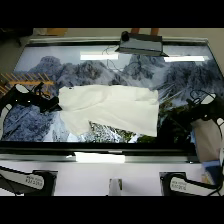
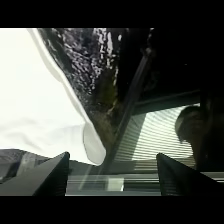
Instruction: Fold the shirts.
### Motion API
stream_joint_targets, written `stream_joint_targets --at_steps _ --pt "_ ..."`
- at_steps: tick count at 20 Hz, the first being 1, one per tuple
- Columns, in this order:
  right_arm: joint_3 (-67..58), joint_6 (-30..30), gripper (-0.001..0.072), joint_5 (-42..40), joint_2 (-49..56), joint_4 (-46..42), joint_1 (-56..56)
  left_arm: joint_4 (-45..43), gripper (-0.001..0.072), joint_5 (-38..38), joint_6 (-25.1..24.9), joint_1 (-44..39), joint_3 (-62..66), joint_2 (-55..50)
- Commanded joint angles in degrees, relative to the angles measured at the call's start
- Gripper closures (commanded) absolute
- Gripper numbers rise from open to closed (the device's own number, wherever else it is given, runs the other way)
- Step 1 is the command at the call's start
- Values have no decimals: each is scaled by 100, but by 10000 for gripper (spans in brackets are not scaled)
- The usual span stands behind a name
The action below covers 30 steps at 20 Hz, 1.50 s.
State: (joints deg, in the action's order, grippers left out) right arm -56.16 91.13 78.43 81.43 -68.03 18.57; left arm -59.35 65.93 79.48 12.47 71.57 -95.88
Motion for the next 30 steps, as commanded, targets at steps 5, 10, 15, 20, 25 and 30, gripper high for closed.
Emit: stream_joint_targets --at_steps 5,10,15,20,25,30 --pt "826 -22 155 -1121 22 348 -870 2 674 262 -407 0 -2 282" --pt "833 85 192 -1329 96 560 -1220 4 673 363 -407 0 0 459" --pt "745 81 686 -1659 76 691 -1521 122 674 660 -551 0 2 798" --pt "-894 -533 688 -1545 -1010 127 -1519 352 675 146 -876 2 885 2507" --pt "-4170 -608 687 -2157 -2503 -1019 -1519 352 674 -1460 -398 0 3635 4238" --pt "-5276 -492 687 -2498 -3547 -1674 -1519 317 675 -1624 -164 2 4745 5010"
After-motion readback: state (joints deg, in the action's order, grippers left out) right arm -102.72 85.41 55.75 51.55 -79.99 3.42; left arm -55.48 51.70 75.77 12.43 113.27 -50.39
